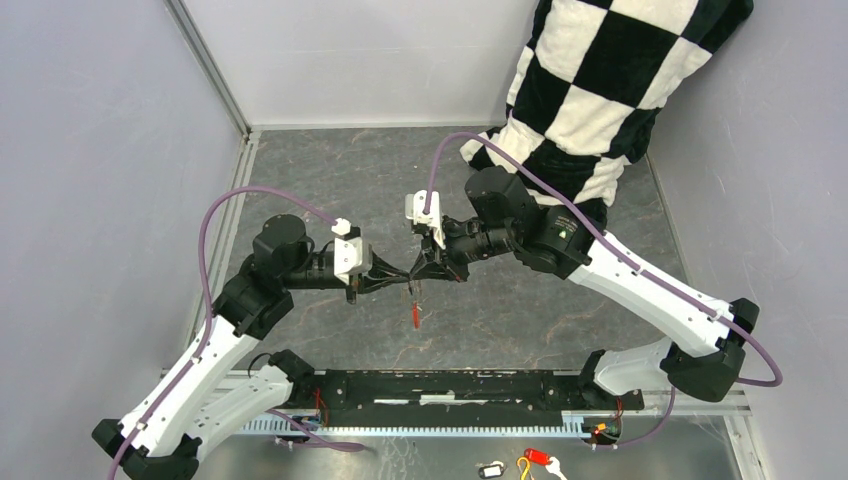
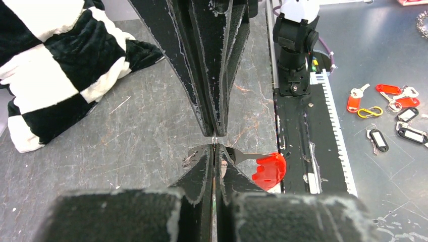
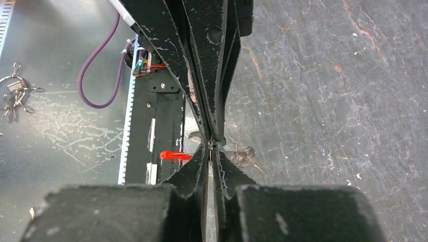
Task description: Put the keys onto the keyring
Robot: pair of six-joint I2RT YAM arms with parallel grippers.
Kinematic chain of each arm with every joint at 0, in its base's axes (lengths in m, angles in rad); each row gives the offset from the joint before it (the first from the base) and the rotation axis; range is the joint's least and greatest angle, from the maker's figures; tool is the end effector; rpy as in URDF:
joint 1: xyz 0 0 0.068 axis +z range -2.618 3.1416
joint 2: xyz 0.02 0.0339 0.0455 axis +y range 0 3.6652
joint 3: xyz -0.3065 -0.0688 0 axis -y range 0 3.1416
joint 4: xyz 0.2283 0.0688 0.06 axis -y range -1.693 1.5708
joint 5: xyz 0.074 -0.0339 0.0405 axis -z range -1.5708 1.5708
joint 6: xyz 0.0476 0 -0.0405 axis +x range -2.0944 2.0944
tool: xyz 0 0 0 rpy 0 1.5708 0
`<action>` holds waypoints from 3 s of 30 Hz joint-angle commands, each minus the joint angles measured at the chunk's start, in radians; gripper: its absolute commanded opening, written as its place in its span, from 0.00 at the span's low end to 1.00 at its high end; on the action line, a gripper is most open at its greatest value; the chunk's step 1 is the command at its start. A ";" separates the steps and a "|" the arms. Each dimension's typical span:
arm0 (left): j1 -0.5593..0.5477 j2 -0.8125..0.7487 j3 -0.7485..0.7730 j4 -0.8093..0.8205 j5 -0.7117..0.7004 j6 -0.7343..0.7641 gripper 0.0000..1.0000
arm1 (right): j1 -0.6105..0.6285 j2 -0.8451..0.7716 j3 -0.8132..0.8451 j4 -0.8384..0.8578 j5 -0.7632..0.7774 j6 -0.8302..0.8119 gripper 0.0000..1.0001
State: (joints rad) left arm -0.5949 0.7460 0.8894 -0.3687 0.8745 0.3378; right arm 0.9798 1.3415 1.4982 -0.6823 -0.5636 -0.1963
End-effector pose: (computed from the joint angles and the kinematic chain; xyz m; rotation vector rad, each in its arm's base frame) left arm 0.0741 -0.0942 0.3902 1.3304 1.2343 -0.9621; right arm 0.1267 0.2345 0.4496 -1.4944 1.5936 1.0505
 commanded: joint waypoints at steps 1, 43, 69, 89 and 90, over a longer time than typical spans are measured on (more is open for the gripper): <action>0.002 -0.014 0.052 0.042 0.041 -0.012 0.02 | 0.002 0.010 0.010 0.028 0.003 0.006 0.05; 0.002 -0.037 0.049 -0.001 0.019 0.017 0.14 | -0.059 -0.290 -0.441 0.704 -0.059 0.273 0.00; 0.002 -0.031 0.025 -0.054 0.058 0.091 0.08 | -0.076 -0.328 -0.746 1.488 -0.037 0.675 0.00; 0.014 -0.042 0.009 -0.003 -0.251 -0.059 0.50 | -0.070 -0.373 -0.807 0.887 0.113 0.297 0.30; 0.020 -0.042 0.001 0.002 -0.322 -0.059 0.51 | -0.064 -0.362 -0.827 0.883 0.124 0.269 0.32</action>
State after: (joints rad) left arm -0.5900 0.7120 0.9035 -0.4110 0.7803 0.3424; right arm 0.9077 0.9768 0.7292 0.3302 -0.5091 0.2264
